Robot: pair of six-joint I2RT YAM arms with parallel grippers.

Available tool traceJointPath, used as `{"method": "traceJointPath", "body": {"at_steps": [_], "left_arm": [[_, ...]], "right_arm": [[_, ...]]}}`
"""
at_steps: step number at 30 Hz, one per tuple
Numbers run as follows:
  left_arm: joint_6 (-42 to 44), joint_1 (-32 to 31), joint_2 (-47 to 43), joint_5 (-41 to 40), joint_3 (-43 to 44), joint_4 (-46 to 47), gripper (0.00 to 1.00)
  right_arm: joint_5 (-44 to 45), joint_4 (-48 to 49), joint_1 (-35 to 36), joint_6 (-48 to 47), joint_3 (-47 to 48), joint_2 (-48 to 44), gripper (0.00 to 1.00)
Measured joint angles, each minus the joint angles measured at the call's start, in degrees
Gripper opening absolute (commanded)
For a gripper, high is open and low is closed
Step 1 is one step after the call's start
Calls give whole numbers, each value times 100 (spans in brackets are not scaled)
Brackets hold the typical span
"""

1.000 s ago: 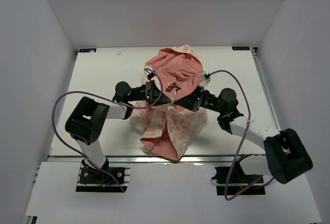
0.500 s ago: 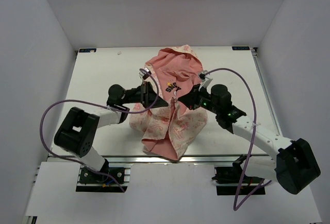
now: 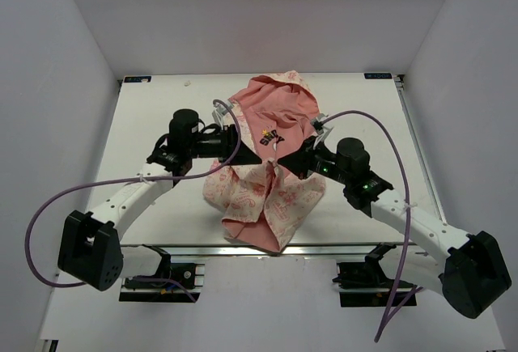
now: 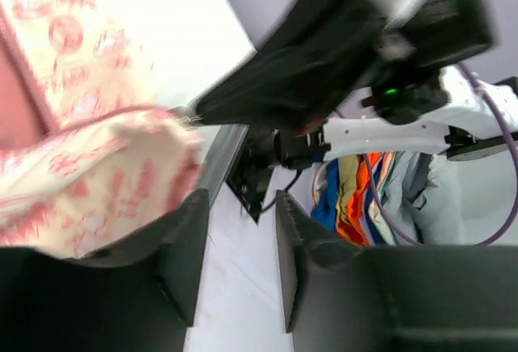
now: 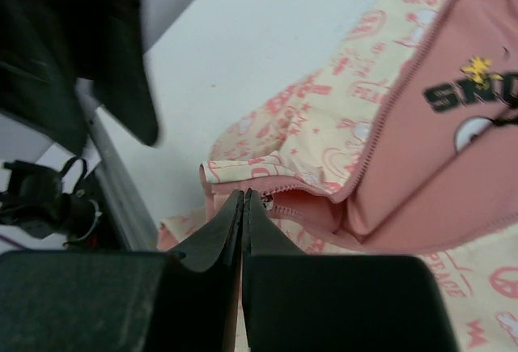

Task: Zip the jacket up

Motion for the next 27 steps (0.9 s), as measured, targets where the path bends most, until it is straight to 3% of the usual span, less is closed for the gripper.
{"method": "traceJointPath", "body": {"at_steps": [5, 15, 20, 27], "left_arm": [[164, -203, 31, -195, -258, -389, 91], [328, -874, -638, -977, -247, -1095, 90], [398, -1248, -920, -1668, -46, -1755, 80], [4, -2164, -935, -2284, -146, -1379, 76]], "right_arm": [[-509, 315, 37, 153, -76, -168, 0], [-660, 385, 111, 345, -160, -166, 0], [-664, 372, 111, 396, -160, -166, 0], [-640, 293, 111, 509, -160, -170, 0]]}}
